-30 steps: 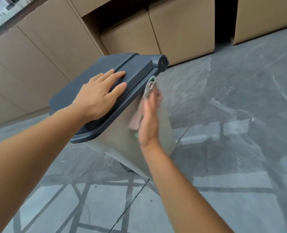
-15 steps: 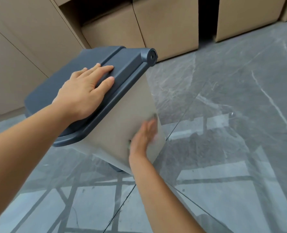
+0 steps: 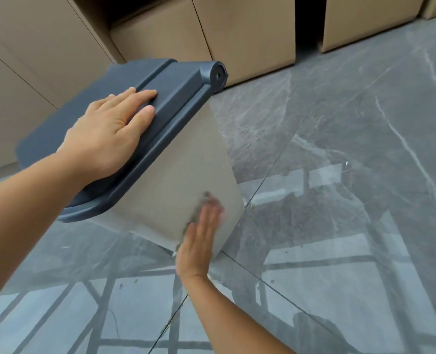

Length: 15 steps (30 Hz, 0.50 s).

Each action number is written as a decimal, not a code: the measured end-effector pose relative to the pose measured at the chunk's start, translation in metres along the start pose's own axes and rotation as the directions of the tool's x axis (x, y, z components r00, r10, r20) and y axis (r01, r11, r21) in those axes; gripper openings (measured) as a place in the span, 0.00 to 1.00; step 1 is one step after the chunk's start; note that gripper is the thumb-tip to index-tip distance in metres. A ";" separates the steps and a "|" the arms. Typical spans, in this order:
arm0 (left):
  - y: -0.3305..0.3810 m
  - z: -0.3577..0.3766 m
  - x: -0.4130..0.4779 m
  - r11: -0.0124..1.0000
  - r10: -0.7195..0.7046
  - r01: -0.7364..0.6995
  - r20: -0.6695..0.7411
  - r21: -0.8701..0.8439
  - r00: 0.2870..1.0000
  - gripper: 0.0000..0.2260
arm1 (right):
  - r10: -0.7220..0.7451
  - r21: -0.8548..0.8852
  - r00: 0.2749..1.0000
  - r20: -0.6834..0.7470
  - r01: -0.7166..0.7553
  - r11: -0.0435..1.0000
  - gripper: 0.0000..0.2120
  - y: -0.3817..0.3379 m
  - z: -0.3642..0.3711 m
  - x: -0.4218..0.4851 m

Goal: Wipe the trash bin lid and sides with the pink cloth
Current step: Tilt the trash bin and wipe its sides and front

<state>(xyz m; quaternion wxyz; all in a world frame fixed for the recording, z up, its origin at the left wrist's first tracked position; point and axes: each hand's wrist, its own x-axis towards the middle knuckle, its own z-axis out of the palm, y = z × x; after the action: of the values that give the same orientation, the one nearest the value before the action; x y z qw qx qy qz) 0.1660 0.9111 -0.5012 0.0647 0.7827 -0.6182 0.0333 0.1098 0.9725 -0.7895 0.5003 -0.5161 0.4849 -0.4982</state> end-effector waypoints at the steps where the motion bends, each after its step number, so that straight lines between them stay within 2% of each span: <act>1: 0.000 0.000 0.000 1.000 0.004 -0.004 0.001 0.002 1.000 0.24 | 0.241 0.061 0.970 -0.024 -0.240 0.969 0.25 0.007 0.000 0.007; 2: 0.000 0.000 0.001 1.000 0.006 -0.006 0.003 0.002 1.000 0.24 | 0.438 0.100 0.898 -0.038 -0.432 0.896 0.26 0.010 0.001 0.016; 3: 0.000 0.000 0.002 1.000 0.005 -0.005 0.004 0.001 1.000 0.24 | 0.565 0.114 0.824 -0.046 -0.557 0.822 0.26 0.011 0.000 0.026; 5: 0.000 -0.001 0.001 1.000 -0.003 0.003 0.002 -0.001 1.000 0.24 | 0.666 0.101 0.745 -0.048 -0.659 0.745 0.26 0.017 -0.003 0.046; 7: 0.000 0.000 -0.003 1.000 -0.015 0.015 0.005 0.003 1.000 0.24 | 0.669 0.038 0.743 -0.011 -0.668 0.743 0.26 0.022 -0.014 0.072; 9: 0.000 0.001 -0.005 0.999 -0.032 0.032 -0.001 -0.004 0.999 0.24 | 0.615 0.105 0.786 0.063 -0.618 0.779 0.27 0.014 -0.031 0.107; 11: 0.001 0.001 -0.002 0.999 -0.048 0.048 -0.005 -0.011 0.999 0.24 | 0.490 0.151 0.868 0.080 -0.497 0.855 0.27 -0.020 -0.043 0.138; 13: 0.001 0.000 0.000 0.998 -0.065 0.065 -0.005 -0.023 0.998 0.24 | 0.280 0.153 0.960 0.004 -0.277 0.949 0.28 -0.069 -0.042 0.146; 15: 0.002 0.001 0.002 0.998 -0.065 0.064 -0.012 -0.027 0.998 0.24 | 0.072 0.203 0.996 -0.056 -0.059 0.977 0.30 -0.111 -0.027 0.120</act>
<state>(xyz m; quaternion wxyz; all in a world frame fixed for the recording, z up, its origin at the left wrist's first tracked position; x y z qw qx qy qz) 0.1649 0.9090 -0.5018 0.0804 0.8010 -0.5926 0.0281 0.0870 0.8554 -0.6747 0.5506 -0.4307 0.4642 -0.5439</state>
